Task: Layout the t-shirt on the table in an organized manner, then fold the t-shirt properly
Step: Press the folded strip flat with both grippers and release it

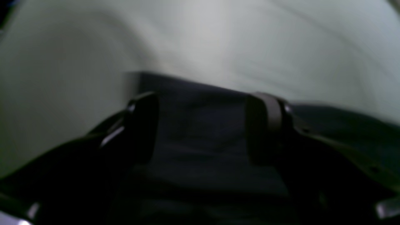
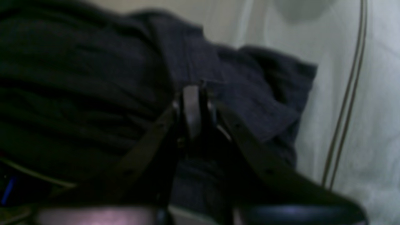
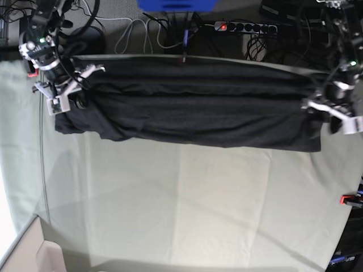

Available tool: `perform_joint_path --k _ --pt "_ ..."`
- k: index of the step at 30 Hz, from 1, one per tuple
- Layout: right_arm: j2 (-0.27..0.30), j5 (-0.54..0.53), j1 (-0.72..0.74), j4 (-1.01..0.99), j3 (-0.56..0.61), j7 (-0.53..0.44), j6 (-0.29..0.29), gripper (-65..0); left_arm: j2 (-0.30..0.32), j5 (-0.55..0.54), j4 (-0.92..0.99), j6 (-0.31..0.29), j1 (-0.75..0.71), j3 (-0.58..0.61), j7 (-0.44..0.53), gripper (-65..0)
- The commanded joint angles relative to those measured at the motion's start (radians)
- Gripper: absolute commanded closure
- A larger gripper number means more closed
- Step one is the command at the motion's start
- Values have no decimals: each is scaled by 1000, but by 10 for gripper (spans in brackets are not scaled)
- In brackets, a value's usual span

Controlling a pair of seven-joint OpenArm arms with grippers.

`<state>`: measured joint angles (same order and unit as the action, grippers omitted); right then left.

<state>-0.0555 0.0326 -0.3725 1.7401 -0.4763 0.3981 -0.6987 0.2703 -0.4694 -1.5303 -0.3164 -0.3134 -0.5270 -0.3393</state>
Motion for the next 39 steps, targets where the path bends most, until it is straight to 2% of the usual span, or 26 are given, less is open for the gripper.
perform_joint_path --k 1,4,6,8,13,16,17,21,24,26,28,32,35,39 --pt "-7 -13 -3 16 -3 -6 1 0 4 -12 -16 20 4 -29 30 -416" --pt "-11 -12 -7 13 -3 25 1 0 1 30 -16 104 6 -61 32 -416" --pt "-13 -12 -6 -15 -3 38 1 0 -1 120 -16 182 16 -64 32 -416" --pt "-8 -12 0 -65 -3 46 1 0 -33 220 -9 236 27 -69 42 -416" --pt "6 -12 0 -130 -2 45 1 0 -107 421 -5 239 15 -63 210 -417" --pt "7 -10 0 -133 -2 45 1 0 -136 470 -3 236 15 -63 251 -418" --pt "7 -10 -1 -133 -2 45 1 0 -139 473 -3 228 15 -63 253 -419" --pt "7 -9 -7 -133 0 45 1 0 -145 470 -2 128 15 -68 251 -419" --pt "3 71 -6 -141 4 46 1 -7 -147 469 -2 90 15 -68 253 -420" --pt "0 122 -1 -168 6 46 1 -60 -147 469 0 82 16 -68 254 -421" --pt "0 122 -1 -188 6 46 1 -127 -147 456 12 82 21 -68 256 -432" --pt "4 122 -4 -190 3 46 1 -265 -138 321 40 82 23 -69 256 -509" --pt "1 117 -6 -185 -2 46 1 -323 -119 272 64 82 21 -68 256 -511" --pt "-2 117 -6 -185 -29 46 1 -349 -115 231 104 82 20 -66 250 -511"
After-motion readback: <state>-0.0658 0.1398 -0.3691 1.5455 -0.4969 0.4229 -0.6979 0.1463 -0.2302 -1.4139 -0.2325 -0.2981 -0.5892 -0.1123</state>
